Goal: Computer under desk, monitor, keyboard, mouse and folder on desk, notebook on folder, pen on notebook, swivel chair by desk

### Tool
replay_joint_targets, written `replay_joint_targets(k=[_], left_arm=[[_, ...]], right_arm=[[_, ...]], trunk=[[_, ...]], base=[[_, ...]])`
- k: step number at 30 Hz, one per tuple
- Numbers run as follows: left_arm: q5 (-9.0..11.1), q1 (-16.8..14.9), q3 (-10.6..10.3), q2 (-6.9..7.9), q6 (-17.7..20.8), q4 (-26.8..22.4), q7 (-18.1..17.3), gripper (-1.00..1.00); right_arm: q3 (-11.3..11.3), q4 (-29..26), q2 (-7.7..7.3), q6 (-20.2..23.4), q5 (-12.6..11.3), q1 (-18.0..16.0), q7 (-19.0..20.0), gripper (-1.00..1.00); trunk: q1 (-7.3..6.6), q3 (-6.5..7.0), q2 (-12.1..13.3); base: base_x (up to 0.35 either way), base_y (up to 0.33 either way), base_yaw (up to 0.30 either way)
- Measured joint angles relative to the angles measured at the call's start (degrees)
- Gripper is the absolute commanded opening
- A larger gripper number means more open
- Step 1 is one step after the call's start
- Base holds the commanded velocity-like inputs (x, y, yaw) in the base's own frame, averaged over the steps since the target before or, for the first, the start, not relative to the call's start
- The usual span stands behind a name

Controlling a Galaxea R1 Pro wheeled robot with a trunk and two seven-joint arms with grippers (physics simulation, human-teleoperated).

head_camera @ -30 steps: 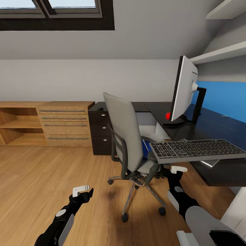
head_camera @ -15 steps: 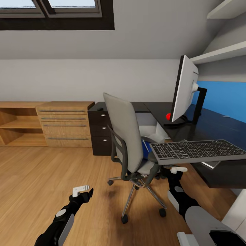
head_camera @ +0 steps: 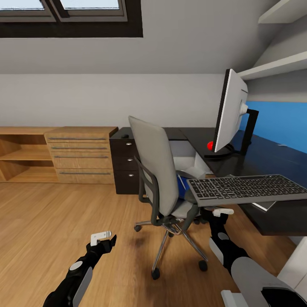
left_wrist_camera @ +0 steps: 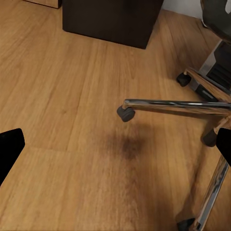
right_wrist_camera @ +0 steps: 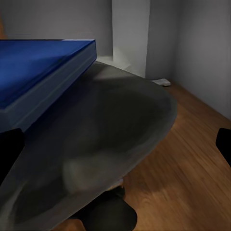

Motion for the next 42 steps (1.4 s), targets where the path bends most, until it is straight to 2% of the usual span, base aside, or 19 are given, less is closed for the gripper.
replay_joint_targets(k=[25,42], left_arm=[[0.0,0.0,0.0,0.0,0.0,0.0,-0.01,1.0],[0.0,0.0,0.0,0.0,0.0,0.0,0.02,1.0]], right_arm=[[0.16,-0.03,0.0,-0.12,0.0,0.0,0.33,1.0],[0.11,-0.26,0.56,-1.14,-0.07,0.0,0.11,1.0]], trunk=[[0.0,0.0,0.0],[0.0,0.0,0.0]], base=[[0.001,0.0,0.0],[0.0,0.0,0.0]])
